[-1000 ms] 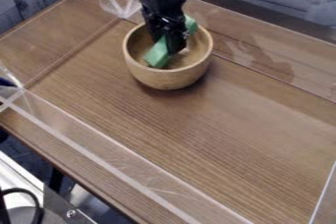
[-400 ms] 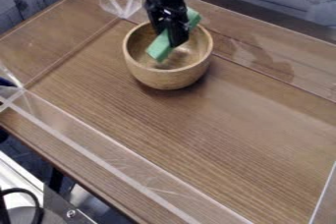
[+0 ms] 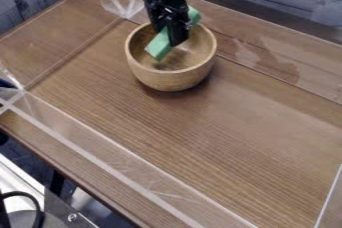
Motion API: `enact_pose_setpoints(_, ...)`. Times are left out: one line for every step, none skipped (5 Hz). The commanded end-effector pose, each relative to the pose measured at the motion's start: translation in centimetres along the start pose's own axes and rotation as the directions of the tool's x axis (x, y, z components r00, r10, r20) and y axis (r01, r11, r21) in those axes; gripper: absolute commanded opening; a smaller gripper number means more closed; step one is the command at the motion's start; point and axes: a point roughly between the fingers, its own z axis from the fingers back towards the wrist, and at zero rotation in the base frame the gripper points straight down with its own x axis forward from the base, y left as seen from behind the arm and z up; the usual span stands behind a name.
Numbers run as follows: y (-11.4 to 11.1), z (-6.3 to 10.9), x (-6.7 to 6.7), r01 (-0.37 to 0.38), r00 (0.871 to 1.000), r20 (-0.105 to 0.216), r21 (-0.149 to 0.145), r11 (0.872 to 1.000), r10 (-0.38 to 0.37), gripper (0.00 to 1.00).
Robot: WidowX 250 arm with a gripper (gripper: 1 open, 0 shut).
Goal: Put the green block in the brown bowl
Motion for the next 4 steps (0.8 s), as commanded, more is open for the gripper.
enact_pose_setpoints(0.6,1.1,1.1,0.031,0.997,0.067,0.034,0.999,-0.033,0.0)
enact_pose_setpoints(0.9,0.5,1.1,0.046,0.995,0.091,0.032,0.998,-0.049,0.0)
enact_pose_setpoints(1.2,-0.1,1.2,0.06,0.992,0.112,0.029,0.998,-0.063,0.0)
enact_pose_setpoints(1.1,-0.2,1.1,0.049,0.993,0.107,0.021,0.999,-0.051,0.0)
